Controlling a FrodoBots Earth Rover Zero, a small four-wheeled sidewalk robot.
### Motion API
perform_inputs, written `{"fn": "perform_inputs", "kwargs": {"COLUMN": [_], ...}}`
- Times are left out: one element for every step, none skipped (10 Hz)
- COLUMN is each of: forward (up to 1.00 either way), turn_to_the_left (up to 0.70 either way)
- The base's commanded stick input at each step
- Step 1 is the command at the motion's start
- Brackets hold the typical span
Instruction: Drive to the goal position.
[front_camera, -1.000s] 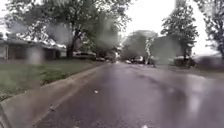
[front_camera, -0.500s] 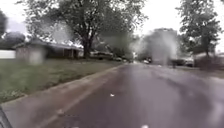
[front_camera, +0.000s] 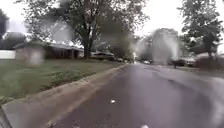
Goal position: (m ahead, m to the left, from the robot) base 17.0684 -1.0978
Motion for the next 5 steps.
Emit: {"fn": "perform_inputs", "kwargs": {"forward": [0.50, 0.50, 0.50, 0.50, 0.50], "turn_to_the_left": [-0.01, -0.01, -0.27, -0.51, -0.51]}}
